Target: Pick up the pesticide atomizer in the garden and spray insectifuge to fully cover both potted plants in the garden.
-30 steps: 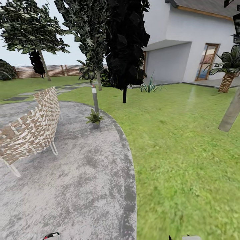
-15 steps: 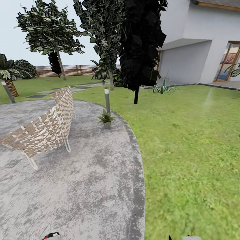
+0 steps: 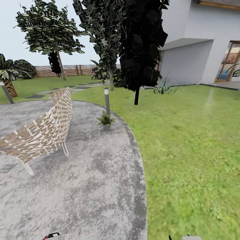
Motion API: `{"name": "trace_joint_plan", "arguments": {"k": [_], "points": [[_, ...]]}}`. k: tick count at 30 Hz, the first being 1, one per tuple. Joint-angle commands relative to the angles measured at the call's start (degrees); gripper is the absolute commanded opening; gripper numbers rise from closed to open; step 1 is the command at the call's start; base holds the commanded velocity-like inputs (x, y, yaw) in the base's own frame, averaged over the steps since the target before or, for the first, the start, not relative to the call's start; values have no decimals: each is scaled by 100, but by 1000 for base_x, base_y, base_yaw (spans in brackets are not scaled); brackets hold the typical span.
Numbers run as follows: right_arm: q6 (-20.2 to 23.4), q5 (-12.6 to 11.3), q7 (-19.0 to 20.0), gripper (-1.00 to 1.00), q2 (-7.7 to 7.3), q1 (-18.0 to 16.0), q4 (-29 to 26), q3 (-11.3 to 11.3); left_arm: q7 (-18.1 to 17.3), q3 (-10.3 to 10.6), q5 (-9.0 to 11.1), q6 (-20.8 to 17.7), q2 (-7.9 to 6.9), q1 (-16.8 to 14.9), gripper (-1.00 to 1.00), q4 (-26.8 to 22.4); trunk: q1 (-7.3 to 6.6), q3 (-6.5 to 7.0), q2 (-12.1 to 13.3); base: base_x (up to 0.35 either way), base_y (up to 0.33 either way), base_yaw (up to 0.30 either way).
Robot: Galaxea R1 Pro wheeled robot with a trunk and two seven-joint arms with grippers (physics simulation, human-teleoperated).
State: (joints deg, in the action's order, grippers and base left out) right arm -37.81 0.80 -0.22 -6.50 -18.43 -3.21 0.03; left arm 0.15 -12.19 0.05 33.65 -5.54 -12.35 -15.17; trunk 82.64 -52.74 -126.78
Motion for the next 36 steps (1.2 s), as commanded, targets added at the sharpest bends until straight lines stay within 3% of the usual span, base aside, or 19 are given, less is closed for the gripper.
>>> {"name": "trace_joint_plan", "arguments": {"k": [1,36], "points": [[-16,8,-3,100,-1,-3,4,-2,2,-7,4,19,0,-4,-100,5,2,-5,-2,337,0,0],[-16,17,4,100,-1,-3,13,5,2,-2,-14,19,0,1,-100,5,2,-5,-2,338,0,0]]}}
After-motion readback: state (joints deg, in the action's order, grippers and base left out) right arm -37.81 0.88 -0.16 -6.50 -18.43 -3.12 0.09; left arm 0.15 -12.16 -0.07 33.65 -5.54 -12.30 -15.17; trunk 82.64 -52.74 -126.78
